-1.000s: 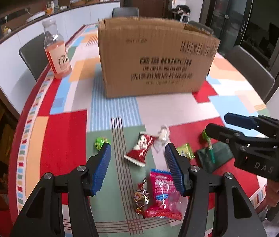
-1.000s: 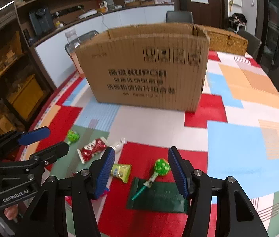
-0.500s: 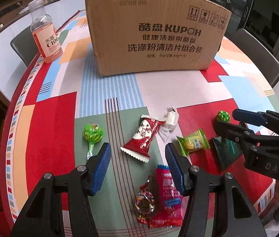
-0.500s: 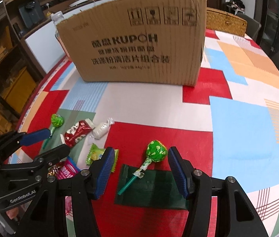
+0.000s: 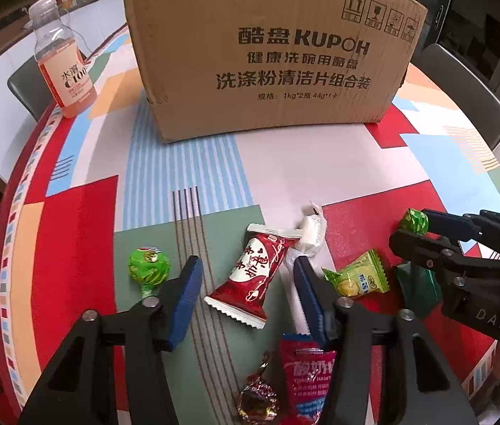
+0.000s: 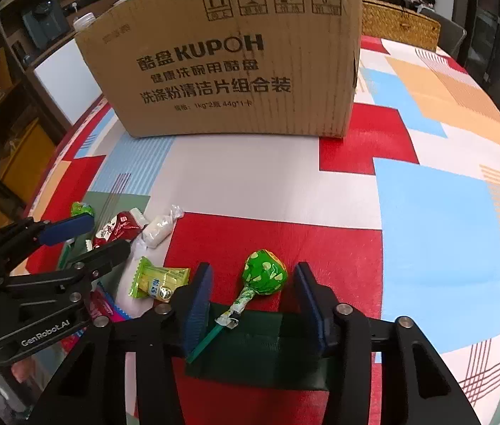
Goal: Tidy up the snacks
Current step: 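Grasp the red wrapped candy with the left tool while the right tool grasps the green lollipop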
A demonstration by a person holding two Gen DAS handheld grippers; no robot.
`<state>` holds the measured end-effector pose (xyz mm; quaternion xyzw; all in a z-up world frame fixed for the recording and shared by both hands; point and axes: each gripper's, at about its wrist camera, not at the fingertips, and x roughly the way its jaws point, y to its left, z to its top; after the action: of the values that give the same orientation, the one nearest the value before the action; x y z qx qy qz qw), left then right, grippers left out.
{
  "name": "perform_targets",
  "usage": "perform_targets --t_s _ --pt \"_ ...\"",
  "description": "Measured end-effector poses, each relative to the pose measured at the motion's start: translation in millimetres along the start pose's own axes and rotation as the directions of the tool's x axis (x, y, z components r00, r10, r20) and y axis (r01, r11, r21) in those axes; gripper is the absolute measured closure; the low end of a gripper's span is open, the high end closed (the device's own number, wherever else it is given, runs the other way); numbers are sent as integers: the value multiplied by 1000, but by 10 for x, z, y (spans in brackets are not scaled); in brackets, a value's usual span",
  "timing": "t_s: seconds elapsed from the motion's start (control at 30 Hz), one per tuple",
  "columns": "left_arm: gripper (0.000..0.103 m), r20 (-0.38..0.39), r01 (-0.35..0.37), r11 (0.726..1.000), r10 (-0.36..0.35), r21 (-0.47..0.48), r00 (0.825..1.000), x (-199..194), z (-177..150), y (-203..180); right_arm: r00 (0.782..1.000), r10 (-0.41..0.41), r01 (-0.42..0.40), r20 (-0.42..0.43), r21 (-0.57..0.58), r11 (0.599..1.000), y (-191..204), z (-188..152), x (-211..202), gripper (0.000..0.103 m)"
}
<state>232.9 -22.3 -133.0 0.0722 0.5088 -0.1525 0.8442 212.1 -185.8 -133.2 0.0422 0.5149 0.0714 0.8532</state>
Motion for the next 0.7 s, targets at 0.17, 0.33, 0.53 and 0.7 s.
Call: perform_targets --t_s 0.17,0.33,0.53,0.7 --pt "62 -9 18 1000 -18 -11 1000 55 28 5 1000 2 -2 -3 -3 1000 -8 -8 31 64" --pt "75 -10 12 1000 -12 5 1000 66 54 11 1000 -21 21 -7 -25 999 17 4 53 74" --pt "80 -5 15 1000 -15 3 1000 52 51 14 1000 -9 9 -10 -32 999 50 11 72 77" --pt "80 9 19 1000 -19 -6 1000 -17 41 13 1000 5 -5 -8 -39 999 86 10 64 77"
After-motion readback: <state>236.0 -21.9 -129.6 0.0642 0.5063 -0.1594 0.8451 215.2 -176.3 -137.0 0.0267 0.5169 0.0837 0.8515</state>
